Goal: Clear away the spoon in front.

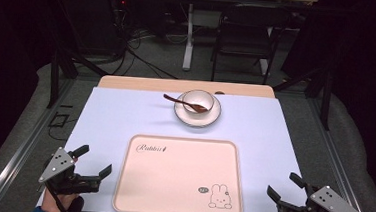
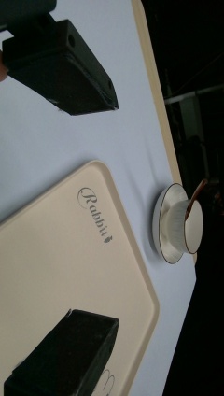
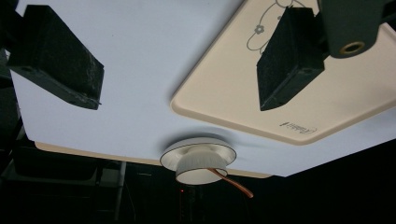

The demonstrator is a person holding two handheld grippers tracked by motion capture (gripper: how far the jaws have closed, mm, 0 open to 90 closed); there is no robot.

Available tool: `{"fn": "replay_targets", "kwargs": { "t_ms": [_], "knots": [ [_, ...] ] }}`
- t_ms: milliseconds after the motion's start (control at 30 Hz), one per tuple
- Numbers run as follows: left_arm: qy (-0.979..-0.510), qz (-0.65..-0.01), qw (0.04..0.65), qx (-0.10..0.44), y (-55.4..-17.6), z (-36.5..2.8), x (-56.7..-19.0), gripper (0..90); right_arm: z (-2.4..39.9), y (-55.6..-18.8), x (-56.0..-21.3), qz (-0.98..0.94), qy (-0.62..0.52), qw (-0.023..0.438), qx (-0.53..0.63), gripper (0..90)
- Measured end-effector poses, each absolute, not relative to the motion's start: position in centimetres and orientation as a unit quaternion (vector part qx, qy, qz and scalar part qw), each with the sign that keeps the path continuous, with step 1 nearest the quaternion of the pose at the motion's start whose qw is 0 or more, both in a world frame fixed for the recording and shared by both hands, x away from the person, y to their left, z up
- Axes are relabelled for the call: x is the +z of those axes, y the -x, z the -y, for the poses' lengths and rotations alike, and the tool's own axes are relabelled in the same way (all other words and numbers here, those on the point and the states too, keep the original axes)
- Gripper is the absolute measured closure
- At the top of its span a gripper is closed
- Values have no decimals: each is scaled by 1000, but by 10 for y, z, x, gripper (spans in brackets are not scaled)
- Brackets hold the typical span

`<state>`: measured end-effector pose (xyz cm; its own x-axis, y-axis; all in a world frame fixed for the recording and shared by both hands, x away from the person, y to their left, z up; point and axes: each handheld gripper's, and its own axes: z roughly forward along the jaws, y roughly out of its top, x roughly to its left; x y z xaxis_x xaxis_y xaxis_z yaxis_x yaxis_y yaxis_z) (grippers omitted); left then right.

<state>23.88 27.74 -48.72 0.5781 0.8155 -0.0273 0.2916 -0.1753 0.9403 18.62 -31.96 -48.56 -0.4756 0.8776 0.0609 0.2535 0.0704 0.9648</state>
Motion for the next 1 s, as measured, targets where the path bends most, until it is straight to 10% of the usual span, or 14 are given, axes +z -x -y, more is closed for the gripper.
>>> {"fn": "replay_targets", "kwargs": {
  "t_ms": [1000],
  "knots": [
    [-723,-387,501,275,-244,-269,-485,0,319,-187,-486,-672,-421,292,536,140]
  ]
}}
